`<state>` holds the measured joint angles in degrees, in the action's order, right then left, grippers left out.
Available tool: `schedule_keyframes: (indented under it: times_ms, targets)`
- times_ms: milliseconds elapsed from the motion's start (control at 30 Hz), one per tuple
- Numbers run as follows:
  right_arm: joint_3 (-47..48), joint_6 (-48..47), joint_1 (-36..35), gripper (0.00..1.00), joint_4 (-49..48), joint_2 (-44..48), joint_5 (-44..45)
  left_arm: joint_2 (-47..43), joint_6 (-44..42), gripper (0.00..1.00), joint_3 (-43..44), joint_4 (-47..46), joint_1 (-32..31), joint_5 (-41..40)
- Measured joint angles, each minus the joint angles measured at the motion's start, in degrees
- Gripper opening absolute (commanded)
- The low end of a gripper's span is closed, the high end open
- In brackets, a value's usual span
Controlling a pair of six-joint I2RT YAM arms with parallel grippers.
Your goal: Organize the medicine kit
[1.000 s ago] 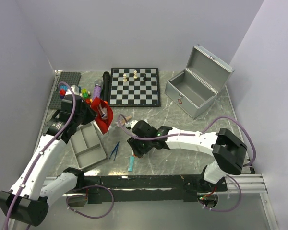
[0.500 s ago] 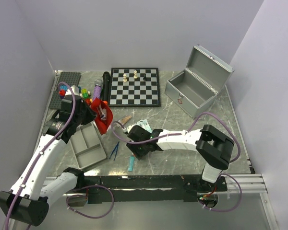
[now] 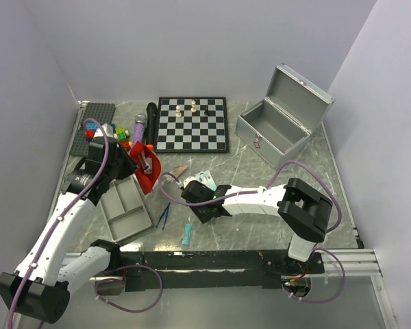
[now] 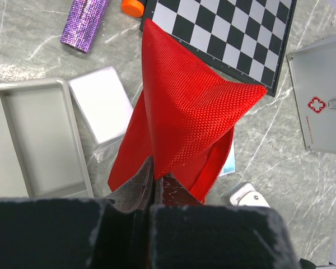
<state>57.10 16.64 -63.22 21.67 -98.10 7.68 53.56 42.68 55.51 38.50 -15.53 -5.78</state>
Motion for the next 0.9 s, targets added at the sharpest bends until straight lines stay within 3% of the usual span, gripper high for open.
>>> schedule_keyframes:
  times_ms: [100, 233, 333, 433, 633, 900]
  targets:
    - [0.0, 1.16, 0.35, 0.21, 0.11, 0.02, 0.66, 0.0, 0.0, 0.01, -0.04, -0.02, 0.02, 0.17]
    - [-0.2, 2.05, 0.74, 0.45, 0.07, 0.39, 0.66, 0.0, 0.0, 0.01, -0.04, -0.04, 0.04, 0.48]
    - [-0.96, 2.27, 0.87, 0.5, 0.13, 1.84, 0.7, 0.0, 0.0, 0.01, -0.04, -0.07, 0.04, 0.59]
    - [-1.16, 2.29, 0.96, 0.48, 0.33, 3.87, 0.87, -0.13, 0.0, 0.01, -0.42, -0.33, 0.04, 0.74]
    - [1.68, 1.79, 2.32, 0.33, 0.92, 4.66, 0.79, -0.17, 0.02, 0.01, -1.2, -0.55, 0.09, 1.44]
    - [4.68, 1.95, 5.25, 0.32, 0.9, 0.55, -0.52, -0.44, 0.02, 0.01, -1.6, -0.76, 0.09, 1.46]
